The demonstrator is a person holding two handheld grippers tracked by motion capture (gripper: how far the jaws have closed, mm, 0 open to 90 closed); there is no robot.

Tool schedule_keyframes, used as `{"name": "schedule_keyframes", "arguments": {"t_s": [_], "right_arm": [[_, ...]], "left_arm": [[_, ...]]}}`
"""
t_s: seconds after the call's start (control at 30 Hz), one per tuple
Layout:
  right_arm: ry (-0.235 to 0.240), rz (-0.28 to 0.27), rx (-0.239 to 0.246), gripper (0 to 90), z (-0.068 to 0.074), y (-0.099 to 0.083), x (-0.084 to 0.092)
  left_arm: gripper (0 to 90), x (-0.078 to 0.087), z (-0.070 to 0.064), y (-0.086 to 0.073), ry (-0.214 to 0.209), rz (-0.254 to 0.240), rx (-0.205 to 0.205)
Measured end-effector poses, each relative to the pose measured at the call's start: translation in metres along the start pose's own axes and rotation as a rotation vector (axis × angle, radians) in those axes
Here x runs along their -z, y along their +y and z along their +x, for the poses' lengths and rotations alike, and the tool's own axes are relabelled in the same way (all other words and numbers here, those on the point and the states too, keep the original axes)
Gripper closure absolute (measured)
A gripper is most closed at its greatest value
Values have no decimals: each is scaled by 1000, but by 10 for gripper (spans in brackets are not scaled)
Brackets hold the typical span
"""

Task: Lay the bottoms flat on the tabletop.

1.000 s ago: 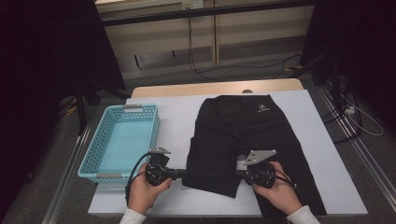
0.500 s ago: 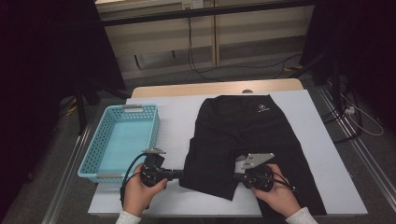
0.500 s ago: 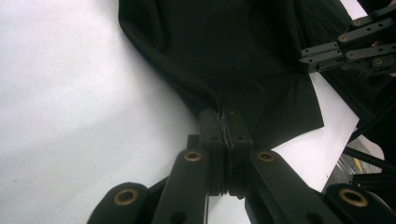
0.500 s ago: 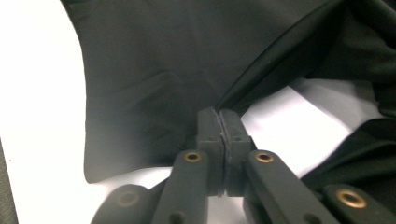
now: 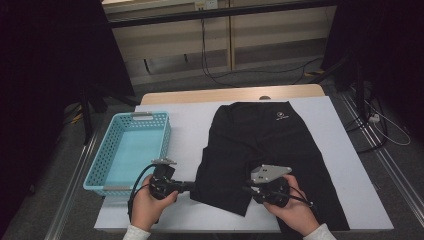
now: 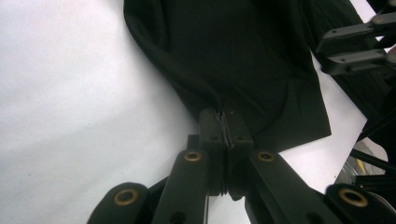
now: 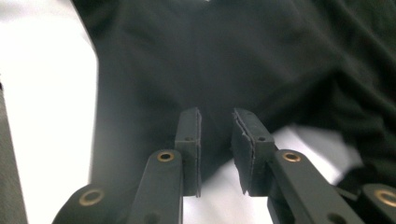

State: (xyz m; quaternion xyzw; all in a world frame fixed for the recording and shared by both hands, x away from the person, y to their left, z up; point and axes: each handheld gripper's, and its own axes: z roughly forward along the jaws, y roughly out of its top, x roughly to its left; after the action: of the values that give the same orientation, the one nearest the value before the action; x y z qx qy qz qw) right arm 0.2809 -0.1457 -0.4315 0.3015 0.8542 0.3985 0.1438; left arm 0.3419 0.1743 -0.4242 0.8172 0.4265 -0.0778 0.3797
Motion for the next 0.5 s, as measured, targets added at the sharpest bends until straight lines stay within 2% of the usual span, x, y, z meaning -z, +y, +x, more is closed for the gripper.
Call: {"name": "schedule_keyframes", "arguments": {"t_s": [0.1, 0.2, 0.23, 0.3, 0.37, 0.43, 0.5], "right_arm": [[28, 21, 25, 633, 8, 2, -9], [91, 54, 50, 533, 17, 1, -22], [103, 59, 58, 505, 21, 1, -25], [113, 61, 70, 462, 28, 3, -31], [117, 63, 108, 458, 34, 5, -36], [121, 67, 113, 456, 36, 6, -41], [130, 59, 102, 550, 35, 7, -44]], "left_arm": [[886, -1, 1, 0, 8, 0, 5], [881, -1, 2, 0, 13, -5, 19], [879, -1, 2, 0, 34, -5, 14], [877, -2, 3, 0, 34, -5, 18], [877, -4, 3, 1, 33, -2, 22], [875, -6, 4, 0, 20, -2, 34], [870, -7, 5, 0, 31, 3, 30]]}}
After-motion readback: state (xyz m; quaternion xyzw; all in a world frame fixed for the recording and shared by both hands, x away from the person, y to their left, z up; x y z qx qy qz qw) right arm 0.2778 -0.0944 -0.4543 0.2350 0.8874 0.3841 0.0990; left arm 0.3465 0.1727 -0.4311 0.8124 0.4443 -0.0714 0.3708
